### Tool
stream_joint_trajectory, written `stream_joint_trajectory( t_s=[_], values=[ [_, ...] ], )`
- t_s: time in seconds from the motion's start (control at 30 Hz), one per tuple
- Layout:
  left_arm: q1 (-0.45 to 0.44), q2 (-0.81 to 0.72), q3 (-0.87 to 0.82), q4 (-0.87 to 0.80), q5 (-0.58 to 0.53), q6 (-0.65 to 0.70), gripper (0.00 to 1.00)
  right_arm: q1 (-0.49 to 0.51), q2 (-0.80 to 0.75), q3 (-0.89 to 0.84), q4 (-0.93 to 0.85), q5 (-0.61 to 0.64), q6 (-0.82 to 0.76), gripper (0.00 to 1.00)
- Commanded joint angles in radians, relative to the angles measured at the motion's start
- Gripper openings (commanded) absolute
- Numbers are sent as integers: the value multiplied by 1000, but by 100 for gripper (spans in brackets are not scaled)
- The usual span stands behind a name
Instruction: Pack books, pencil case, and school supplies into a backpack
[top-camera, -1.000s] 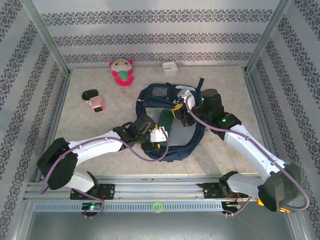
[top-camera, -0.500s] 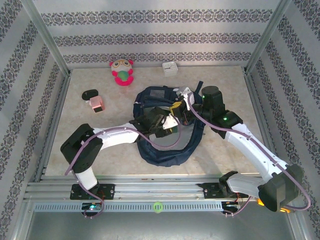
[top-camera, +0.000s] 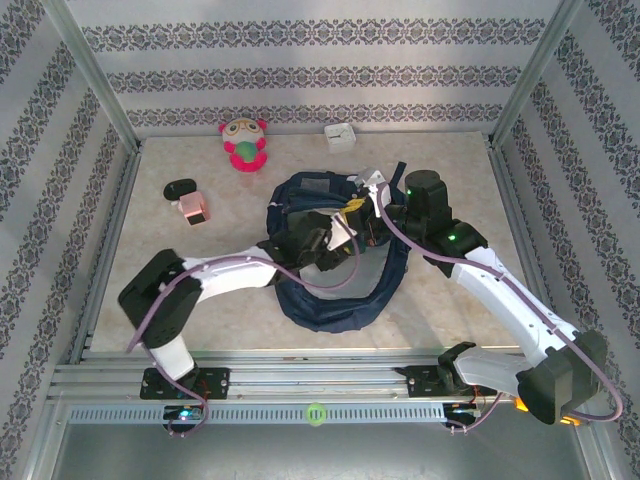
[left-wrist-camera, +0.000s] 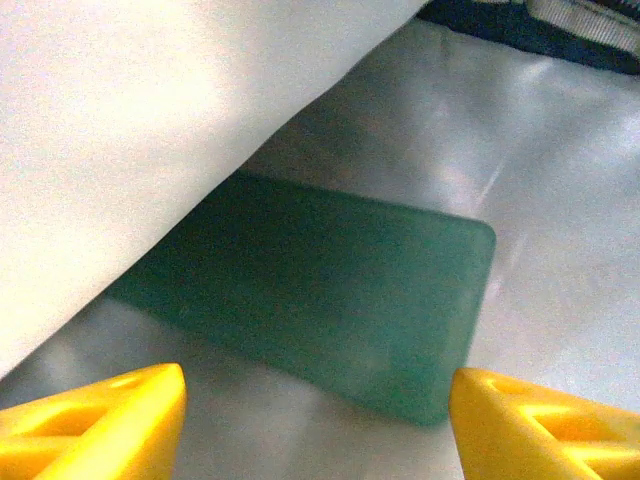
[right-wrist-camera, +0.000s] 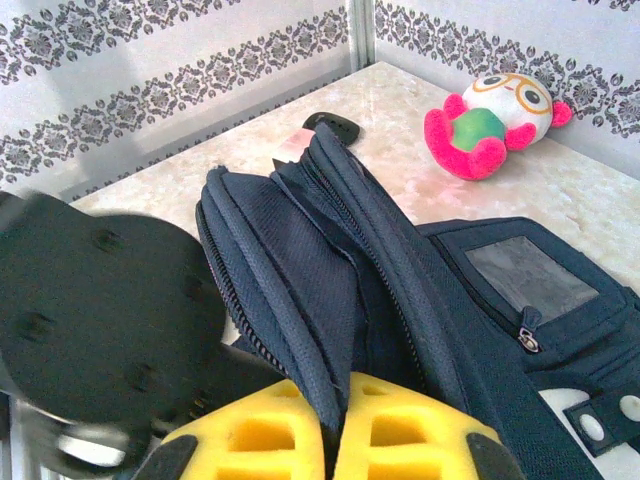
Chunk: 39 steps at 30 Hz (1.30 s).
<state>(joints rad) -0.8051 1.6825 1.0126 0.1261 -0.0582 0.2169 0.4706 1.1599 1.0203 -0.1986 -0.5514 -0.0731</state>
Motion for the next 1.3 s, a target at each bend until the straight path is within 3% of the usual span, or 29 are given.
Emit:
stream_joint_trajectory(
  t_s=[0.0, 0.17, 0.37, 0.53, 0.93, 1.13, 1.27],
  values=[
    [2, -114, -17, -111, -49, -278, 66, -10, -60, 37, 126, -70, 19, 0],
    [3, -104, -10, -236, -18, -619, 47, -15, -63, 26, 129, -68, 28, 0],
    [-2, 3, -38, -45, 135, -885, 37, -14, -71, 13, 143, -74, 45, 0],
    [-5, 51, -39, 61, 153, -911, 37, -13, -75, 9, 144, -74, 46, 0],
    [-26, 303, 201, 197, 240, -835, 27, -12, -69, -1, 169, -86, 64, 0],
    [-37, 338, 246, 263, 236, -769, 30, -10, -54, 0, 177, -90, 64, 0],
    [-37, 270, 183, 283, 204, -742, 33, -16, -50, -10, 178, -80, 60, 0]
  ],
)
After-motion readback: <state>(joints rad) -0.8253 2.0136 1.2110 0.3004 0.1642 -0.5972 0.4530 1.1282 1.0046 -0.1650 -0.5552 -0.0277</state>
